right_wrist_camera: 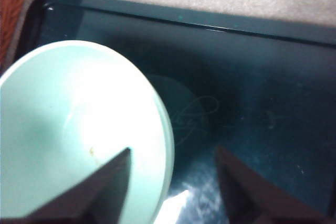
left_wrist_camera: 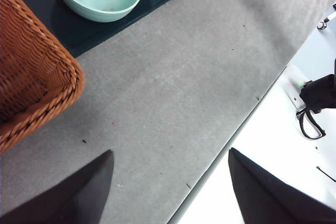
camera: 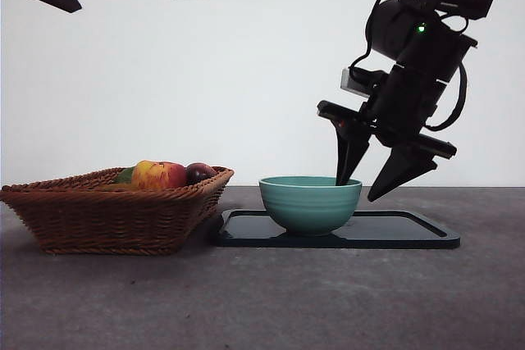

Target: Pick up the wifruite, put it on the bowl, pick up the plate, put it on desk

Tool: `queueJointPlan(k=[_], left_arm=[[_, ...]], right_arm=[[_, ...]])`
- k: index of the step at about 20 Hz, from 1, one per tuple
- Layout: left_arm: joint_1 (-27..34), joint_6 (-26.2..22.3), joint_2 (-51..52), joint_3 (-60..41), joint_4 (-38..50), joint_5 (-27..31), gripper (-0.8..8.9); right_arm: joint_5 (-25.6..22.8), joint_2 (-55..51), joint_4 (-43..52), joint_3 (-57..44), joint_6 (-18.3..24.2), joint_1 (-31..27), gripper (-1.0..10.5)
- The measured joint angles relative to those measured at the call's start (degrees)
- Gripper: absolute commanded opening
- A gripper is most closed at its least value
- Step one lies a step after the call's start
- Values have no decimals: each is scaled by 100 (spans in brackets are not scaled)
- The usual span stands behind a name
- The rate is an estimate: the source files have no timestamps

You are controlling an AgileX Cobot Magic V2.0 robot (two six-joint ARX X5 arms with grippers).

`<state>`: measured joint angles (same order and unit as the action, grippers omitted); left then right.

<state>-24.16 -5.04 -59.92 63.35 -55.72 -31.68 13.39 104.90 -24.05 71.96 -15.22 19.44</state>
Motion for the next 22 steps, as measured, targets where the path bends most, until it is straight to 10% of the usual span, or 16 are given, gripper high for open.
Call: queueJointPlan(k=[22], left_arm=[[-2, -4, 0, 0, 151, -737, 343]], right_arm=[[-2, -1641, -1174, 2, 494, 44, 11]])
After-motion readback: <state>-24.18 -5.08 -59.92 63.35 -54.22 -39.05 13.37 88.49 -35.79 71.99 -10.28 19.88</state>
